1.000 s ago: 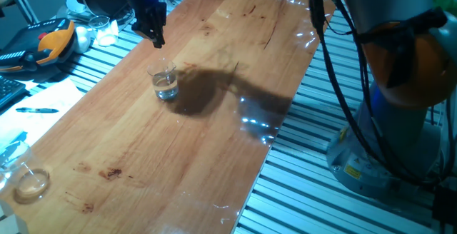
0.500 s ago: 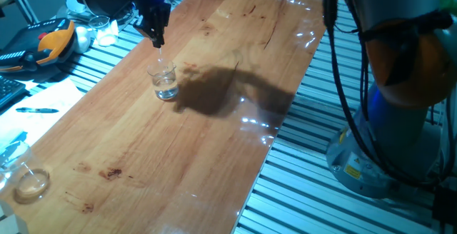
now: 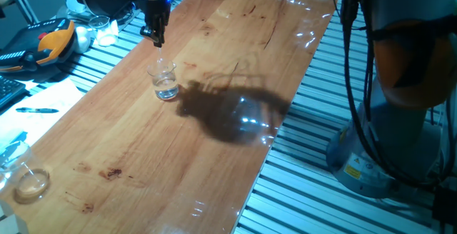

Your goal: Stir the beaker with a glass rod

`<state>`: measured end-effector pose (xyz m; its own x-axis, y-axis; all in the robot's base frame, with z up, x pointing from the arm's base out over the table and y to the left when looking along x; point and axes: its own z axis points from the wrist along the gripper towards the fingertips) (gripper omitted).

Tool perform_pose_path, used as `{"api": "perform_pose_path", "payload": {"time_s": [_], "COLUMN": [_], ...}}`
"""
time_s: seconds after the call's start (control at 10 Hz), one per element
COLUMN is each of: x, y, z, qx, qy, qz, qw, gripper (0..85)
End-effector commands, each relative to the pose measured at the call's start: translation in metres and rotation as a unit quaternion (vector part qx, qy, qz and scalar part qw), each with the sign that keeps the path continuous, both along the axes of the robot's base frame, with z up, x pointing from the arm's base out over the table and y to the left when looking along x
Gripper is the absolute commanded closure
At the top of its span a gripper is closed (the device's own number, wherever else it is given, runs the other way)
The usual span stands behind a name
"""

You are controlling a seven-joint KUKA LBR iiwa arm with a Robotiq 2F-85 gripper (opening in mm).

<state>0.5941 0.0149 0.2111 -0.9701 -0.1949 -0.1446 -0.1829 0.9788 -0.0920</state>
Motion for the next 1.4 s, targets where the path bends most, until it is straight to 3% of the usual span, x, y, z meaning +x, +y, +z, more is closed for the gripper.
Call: {"api": "perform_pose_path", "payload": {"time_s": [0.0,0.1,0.2,0.4,0.5,0.6,0.7,0.8,1.0,1.2,1.3], "x": [-0.0001,-0.0006,-0.0008,-0.0020,-0.0025,-0.0020,-0.0015,-0.0015,-0.0009,-0.0007,-0.0008], "y": [-0.0002,-0.0002,-0.0005,-0.0005,-0.0005,-0.0003,0.0000,-0.0002,0.0010,0.0008,0.0007], "z": [0.0001,0.0008,0.0007,0.0024,0.0030,0.0017,-0.0002,-0.0012,-0.0019,-0.0020,-0.0020], "qx": [-0.003,-0.009,-0.013,-0.024,-0.013,0.009,0.025,0.040,0.083,0.097,0.097], "qy": [0.021,0.053,0.073,0.098,0.111,0.129,0.138,0.137,0.113,0.098,0.077], "qz": [0.014,0.016,0.021,0.032,0.020,-0.004,-0.022,-0.036,-0.076,-0.091,-0.093], "qw": [0.9997,0.9984,0.9970,0.9944,0.9935,0.9916,0.9899,0.9891,0.9872,0.9863,0.9879], "gripper": [85.0,85.0,85.0,85.0,85.0,85.0,85.0,85.0,85.0,85.0,85.0]}}
